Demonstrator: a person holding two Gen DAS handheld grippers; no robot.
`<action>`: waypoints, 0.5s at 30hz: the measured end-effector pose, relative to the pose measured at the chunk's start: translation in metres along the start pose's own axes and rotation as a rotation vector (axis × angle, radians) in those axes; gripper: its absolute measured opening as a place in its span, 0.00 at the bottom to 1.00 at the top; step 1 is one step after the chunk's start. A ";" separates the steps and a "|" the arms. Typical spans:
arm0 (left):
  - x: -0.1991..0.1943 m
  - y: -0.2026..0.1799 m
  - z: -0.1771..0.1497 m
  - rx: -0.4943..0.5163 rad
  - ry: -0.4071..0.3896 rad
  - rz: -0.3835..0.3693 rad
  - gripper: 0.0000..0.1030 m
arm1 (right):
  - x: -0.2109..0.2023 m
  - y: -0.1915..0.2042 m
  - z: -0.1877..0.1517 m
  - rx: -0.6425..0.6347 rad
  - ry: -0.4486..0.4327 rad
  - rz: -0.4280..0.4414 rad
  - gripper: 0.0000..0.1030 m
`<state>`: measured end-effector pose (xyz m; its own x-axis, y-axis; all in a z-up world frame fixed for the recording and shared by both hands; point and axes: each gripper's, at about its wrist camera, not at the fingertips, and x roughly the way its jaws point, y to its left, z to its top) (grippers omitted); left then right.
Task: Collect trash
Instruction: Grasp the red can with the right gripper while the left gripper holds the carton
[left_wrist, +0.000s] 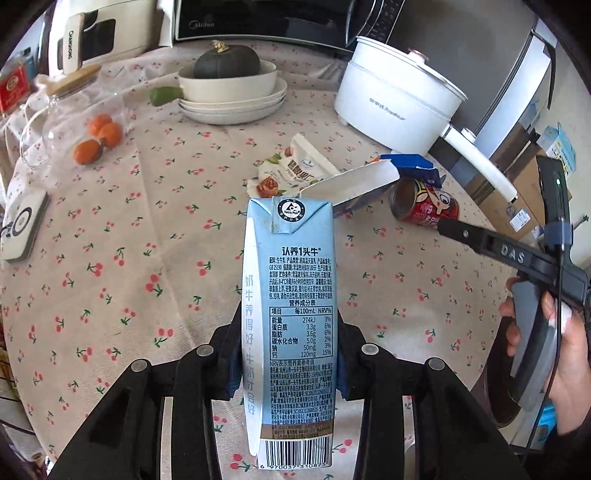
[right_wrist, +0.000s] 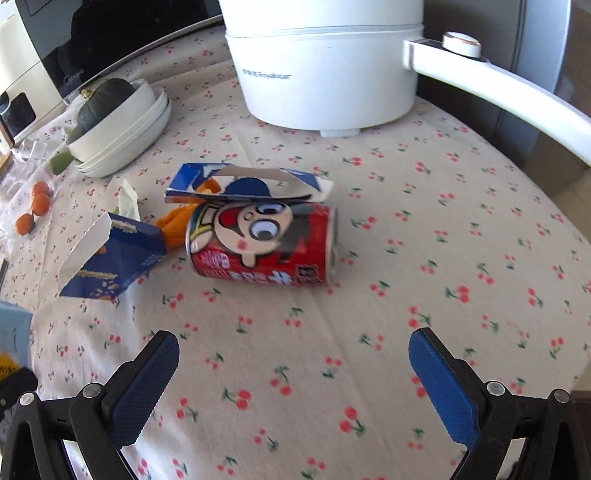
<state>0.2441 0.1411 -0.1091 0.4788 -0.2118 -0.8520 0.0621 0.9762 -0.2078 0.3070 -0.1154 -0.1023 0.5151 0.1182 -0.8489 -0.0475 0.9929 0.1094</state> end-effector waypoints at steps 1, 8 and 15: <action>0.002 0.003 -0.002 -0.001 0.005 0.003 0.39 | 0.005 0.004 0.004 0.003 -0.012 -0.010 0.99; 0.009 0.012 -0.005 -0.002 0.019 0.017 0.39 | 0.033 0.011 0.022 0.035 -0.054 -0.116 0.99; 0.007 0.013 -0.006 -0.016 0.019 0.010 0.39 | 0.042 0.008 0.028 0.033 -0.021 -0.134 0.64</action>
<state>0.2429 0.1519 -0.1209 0.4629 -0.2034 -0.8628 0.0438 0.9774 -0.2069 0.3524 -0.1028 -0.1220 0.5331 -0.0160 -0.8459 0.0506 0.9986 0.0130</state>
